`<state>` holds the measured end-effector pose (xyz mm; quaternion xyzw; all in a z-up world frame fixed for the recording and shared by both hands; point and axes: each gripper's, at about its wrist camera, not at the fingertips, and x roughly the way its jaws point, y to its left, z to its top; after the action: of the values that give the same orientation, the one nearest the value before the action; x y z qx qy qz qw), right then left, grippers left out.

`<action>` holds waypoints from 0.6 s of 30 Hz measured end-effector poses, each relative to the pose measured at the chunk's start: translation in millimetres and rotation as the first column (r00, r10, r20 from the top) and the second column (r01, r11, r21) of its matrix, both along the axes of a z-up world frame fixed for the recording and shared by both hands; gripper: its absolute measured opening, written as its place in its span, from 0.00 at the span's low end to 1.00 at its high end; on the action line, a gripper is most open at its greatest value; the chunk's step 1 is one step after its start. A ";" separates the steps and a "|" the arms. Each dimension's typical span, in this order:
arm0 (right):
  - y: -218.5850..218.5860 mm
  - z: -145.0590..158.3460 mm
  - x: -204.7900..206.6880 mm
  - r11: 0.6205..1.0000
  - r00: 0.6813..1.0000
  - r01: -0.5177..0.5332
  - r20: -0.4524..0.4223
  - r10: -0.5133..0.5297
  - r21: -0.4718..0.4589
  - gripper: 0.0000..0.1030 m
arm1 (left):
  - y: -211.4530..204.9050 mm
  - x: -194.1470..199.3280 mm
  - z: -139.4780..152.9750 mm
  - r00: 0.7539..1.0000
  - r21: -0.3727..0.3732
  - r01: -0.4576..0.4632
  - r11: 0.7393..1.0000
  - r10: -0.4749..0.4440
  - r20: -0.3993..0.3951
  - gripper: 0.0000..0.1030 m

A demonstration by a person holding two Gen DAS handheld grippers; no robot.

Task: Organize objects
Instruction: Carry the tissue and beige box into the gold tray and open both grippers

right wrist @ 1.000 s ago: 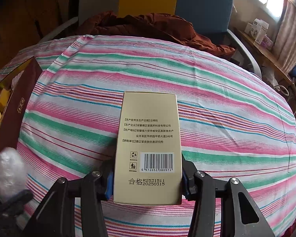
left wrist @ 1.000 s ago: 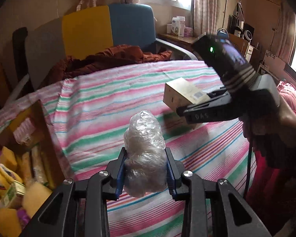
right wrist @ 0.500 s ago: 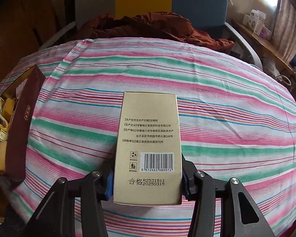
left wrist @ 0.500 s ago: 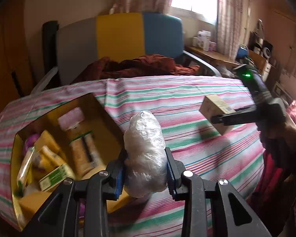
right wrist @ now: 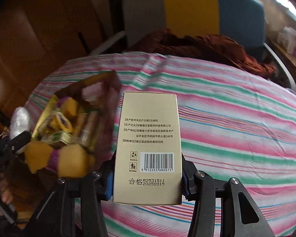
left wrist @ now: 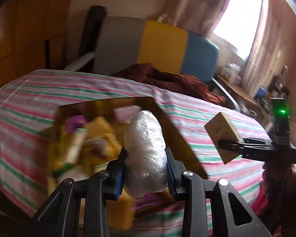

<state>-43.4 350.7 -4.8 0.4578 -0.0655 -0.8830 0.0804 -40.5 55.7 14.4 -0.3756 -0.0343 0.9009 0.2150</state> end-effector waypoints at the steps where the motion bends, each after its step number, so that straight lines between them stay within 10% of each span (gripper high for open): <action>1: -11.0 3.4 -2.9 1.000 1.000 -0.019 -0.011 0.019 -0.011 0.49 | -13.0 -1.4 0.8 1.000 -0.001 -0.029 1.000 0.029 -0.001 0.33; 18: -115.2 -20.0 -70.4 0.992 0.992 -0.128 0.014 0.127 0.022 0.53 | -27.7 -44.0 -7.5 0.996 0.114 -0.048 0.992 0.039 0.081 0.33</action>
<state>-113.8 235.5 -24.9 0.4675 -0.0263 -0.8738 0.1309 -84.5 28.0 6.9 -0.3968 -0.1031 0.8864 0.2150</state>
